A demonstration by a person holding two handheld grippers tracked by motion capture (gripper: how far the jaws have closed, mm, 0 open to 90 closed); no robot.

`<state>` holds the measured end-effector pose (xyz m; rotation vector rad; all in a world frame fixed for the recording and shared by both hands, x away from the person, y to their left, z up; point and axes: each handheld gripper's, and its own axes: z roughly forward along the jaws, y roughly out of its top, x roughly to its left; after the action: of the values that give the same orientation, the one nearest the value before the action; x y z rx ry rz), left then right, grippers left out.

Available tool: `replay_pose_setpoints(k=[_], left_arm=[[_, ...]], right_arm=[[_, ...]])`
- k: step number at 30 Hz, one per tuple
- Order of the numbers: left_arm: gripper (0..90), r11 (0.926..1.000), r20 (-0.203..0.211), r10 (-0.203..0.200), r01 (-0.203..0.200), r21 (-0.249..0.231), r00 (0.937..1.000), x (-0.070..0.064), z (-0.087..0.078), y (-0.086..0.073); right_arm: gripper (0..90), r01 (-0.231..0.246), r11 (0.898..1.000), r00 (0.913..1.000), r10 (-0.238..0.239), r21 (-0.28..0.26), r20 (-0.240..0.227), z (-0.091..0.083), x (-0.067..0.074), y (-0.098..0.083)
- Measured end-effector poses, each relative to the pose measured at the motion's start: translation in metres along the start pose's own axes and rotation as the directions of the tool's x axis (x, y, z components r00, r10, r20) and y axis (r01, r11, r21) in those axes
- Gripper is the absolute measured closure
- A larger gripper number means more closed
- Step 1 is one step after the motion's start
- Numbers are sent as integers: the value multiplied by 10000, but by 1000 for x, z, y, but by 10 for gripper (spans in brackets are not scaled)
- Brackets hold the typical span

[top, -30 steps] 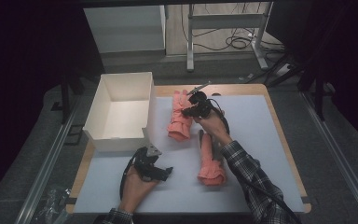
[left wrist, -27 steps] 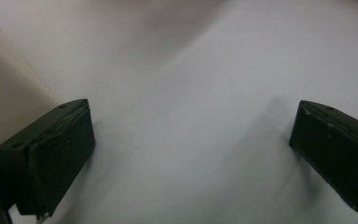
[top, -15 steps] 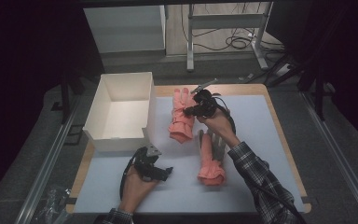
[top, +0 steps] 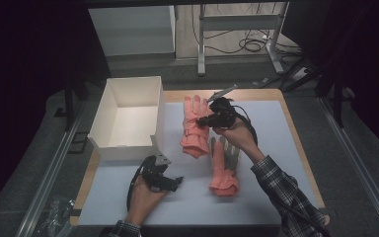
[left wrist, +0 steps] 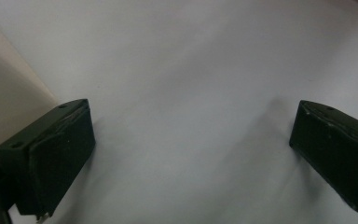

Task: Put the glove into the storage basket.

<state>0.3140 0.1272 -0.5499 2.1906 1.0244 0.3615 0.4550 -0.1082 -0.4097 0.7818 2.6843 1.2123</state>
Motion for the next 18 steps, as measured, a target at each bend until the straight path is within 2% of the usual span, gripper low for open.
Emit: replay_pose_setpoints(k=[10, 18], left_arm=[[0, 10000, -14, -37, 37, -10, 10000, 0, 0, 0], [0, 10000, -20, -31, 31, -6, 10000, 0, 0, 0]], right_arm=[[858, 125, 9999, 9997, -125, 25, -223, -26, 14, -11], [858, 48, 9998, 9996, -43, 195, -297, -47, 20, -32]])
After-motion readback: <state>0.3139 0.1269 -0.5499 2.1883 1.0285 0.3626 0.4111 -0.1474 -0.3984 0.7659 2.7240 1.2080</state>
